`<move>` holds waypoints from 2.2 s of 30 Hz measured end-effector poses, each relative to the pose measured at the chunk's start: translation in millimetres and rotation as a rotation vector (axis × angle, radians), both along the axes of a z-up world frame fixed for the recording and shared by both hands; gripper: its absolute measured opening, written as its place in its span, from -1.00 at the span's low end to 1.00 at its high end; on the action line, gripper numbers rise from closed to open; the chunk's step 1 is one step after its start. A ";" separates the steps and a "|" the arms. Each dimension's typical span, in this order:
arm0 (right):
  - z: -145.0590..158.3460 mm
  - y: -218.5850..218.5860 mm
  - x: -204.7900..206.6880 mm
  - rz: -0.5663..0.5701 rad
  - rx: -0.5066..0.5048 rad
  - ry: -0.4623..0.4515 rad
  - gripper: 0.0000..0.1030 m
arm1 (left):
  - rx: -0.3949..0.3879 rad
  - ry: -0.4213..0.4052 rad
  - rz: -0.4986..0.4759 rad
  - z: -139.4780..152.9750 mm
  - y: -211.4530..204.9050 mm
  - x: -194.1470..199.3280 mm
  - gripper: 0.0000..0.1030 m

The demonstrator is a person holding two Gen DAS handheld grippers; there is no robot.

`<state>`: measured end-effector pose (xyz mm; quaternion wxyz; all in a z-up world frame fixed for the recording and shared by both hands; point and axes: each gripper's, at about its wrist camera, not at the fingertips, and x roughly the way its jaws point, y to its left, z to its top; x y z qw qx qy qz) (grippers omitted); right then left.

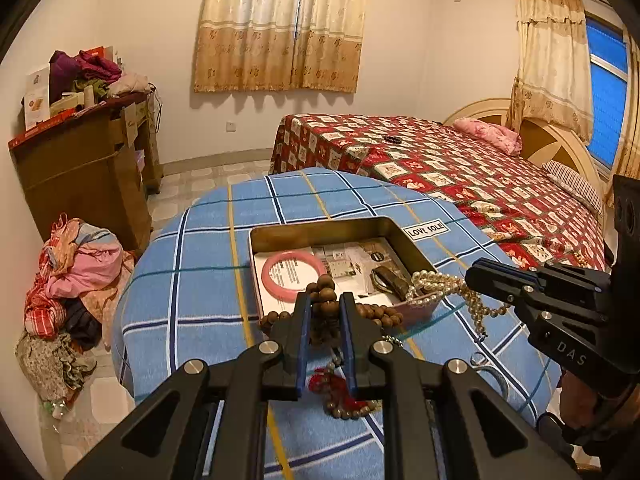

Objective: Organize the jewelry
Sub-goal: 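Carry the beads and pearls over the tin and open both grippers inside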

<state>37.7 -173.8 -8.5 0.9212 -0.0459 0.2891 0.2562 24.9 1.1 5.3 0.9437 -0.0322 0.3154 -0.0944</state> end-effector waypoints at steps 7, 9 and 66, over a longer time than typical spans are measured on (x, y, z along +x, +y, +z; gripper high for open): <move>3.0 2.5 9.9 0.001 -0.014 -0.005 -0.84 | 0.011 -0.005 0.011 2.7 3.1 11.6 -0.73; 4.2 3.2 13.7 -0.001 -0.017 -0.007 -0.84 | 0.016 -0.011 0.011 4.7 3.1 14.8 -0.73; -30.4 23.1 121.6 -0.132 -0.107 0.083 -0.83 | 0.104 0.066 -0.006 -30.2 -4.9 109.4 -0.72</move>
